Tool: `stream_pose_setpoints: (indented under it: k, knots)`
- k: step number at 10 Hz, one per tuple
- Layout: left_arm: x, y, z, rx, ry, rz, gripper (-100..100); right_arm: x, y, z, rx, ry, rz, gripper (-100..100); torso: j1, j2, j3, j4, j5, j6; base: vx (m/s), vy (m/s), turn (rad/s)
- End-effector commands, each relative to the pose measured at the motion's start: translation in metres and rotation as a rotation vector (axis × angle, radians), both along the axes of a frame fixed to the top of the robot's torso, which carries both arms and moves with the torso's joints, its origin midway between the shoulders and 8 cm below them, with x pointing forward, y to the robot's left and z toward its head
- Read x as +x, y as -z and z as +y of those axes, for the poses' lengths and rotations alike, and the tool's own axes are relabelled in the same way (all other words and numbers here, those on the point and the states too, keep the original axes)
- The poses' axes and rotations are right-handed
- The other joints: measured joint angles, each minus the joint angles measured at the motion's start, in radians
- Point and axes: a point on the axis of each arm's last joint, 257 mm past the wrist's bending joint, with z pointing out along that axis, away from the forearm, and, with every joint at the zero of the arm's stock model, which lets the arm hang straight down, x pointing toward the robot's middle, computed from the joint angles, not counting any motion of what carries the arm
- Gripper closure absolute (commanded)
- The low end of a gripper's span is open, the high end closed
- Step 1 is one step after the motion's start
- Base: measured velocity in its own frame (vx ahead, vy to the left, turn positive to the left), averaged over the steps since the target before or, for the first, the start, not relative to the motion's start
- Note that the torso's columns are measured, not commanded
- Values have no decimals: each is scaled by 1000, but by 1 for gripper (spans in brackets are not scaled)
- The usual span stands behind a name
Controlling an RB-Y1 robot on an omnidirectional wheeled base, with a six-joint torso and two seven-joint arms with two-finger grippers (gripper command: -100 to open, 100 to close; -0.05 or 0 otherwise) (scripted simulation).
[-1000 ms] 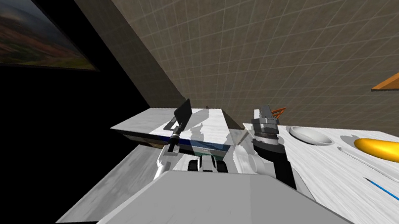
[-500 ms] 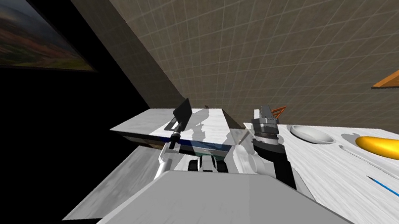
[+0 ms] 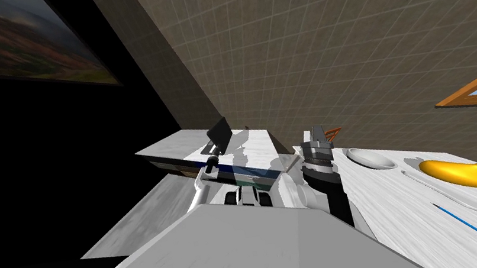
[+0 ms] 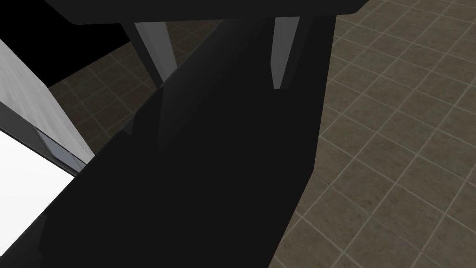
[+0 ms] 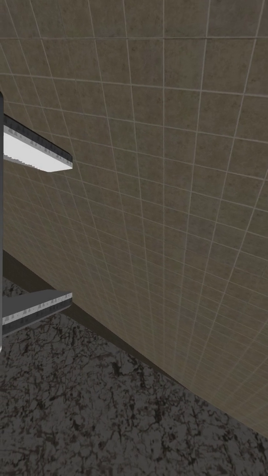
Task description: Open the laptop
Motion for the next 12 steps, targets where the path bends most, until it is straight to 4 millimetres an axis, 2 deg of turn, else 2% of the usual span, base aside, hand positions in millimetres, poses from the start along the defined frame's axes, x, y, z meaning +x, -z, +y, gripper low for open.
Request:
stream_pose_setpoints:
  k: [1,2,3,5,11,12]
  knots:
    - [12,3,-8,-106,-1,23,100,0,0,0,0,0,0,0,-1,0,0,1,-1,1,-39,85,-7]
    - [9,2,-7,-78,0,14,100,0,0,0,0,0,0,0,-2,2,1,1,-1,1,-14,39,-9]
    - [13,9,-15,-167,1,28,100,0,0,0,0,0,0,0,-5,2,1,2,-2,1,-3,89,24]
    - [17,15,-25,-249,3,40,100,0,0,0,0,0,0,0,1,3,2,3,0,1,-10,119,2]
    - [29,32,-56,-495,10,77,100,0,0,0,0,0,0,0,-2,3,2,3,-2,2,-11,94,12]
    - [27,32,-53,-466,8,75,100,0,0,0,0,0,0,0,-3,4,2,3,-2,2,-4,40,-4]
